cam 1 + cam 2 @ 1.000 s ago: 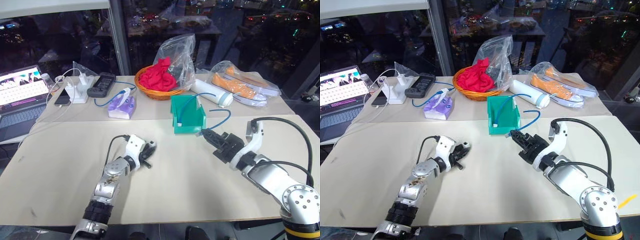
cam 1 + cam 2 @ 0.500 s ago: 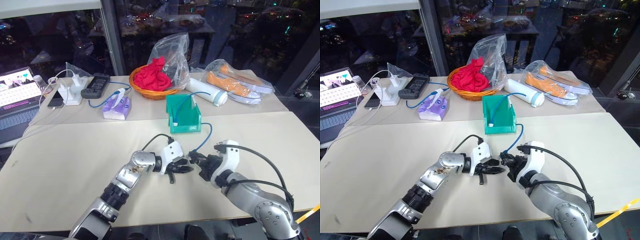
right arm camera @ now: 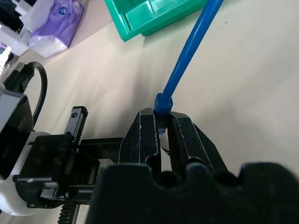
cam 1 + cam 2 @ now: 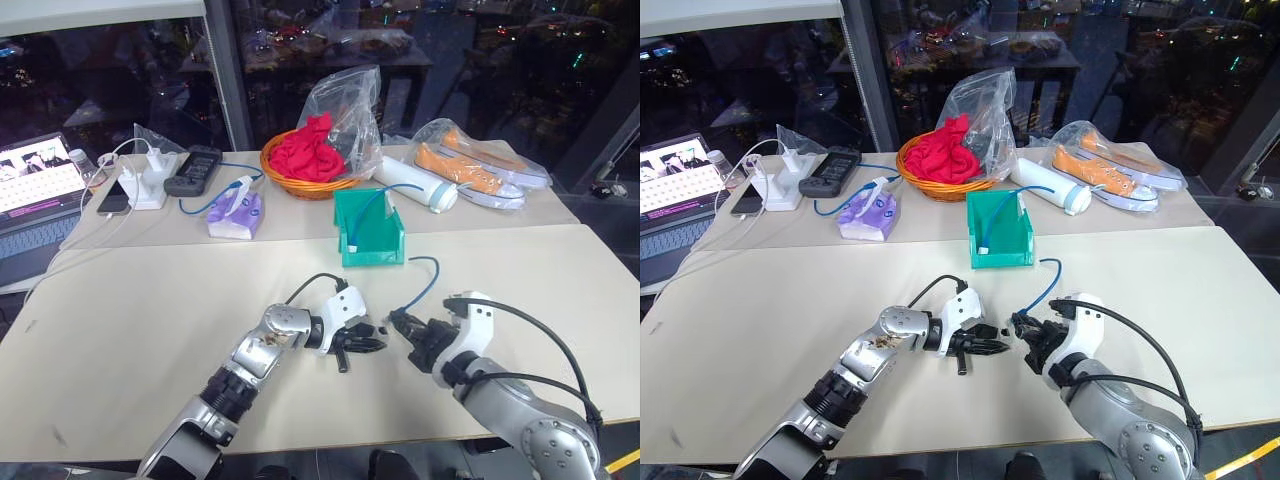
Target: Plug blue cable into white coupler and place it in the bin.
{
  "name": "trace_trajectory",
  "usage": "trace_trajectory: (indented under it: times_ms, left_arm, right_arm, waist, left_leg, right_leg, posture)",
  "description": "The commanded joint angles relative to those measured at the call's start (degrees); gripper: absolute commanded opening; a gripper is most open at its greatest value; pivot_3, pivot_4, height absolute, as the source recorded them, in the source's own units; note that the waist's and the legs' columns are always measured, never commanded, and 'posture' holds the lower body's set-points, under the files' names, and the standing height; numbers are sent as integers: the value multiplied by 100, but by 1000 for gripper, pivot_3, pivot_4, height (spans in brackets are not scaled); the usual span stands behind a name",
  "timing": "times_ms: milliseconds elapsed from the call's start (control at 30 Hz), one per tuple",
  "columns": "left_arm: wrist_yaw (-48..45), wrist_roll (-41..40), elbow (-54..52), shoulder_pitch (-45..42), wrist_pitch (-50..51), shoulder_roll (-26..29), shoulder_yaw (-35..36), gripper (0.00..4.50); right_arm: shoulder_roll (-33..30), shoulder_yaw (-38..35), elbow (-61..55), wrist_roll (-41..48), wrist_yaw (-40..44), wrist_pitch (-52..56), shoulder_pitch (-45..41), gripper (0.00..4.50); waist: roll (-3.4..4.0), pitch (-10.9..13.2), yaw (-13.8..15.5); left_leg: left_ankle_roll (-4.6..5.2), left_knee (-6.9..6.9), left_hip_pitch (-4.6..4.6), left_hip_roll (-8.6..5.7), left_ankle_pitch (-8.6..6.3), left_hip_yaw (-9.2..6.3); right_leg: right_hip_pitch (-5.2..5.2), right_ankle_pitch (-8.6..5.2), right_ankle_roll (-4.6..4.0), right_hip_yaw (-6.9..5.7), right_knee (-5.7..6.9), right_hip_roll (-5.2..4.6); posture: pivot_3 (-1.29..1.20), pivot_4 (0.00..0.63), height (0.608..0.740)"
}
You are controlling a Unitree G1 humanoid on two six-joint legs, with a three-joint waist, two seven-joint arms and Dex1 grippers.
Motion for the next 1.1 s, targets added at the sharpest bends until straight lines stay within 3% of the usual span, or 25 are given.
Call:
trace_trajectory:
  times_ms: [33, 1100]
  left_arm:
    - [-10, 22, -108, 28, 66, 64, -13, 621]
    - [81, -9, -306, 100, 192, 123, 34, 621]
  right_arm:
    - [186, -210, -409, 447, -80, -211, 150, 0]
    - [50, 154, -155, 204, -170, 98, 282, 0]
  waist:
    - [0, 0, -4]
    - [0, 0, -5]
  left_leg:
    - [0, 0, 0, 0, 0, -1]
    - [0, 0, 5, 0, 0, 0]
  right_leg:
    - [0, -1, 0, 0, 0, 0]
    - [1, -4, 0, 1, -17, 0]
  posture:
    - [0, 150, 740]
    - [0, 150, 740]
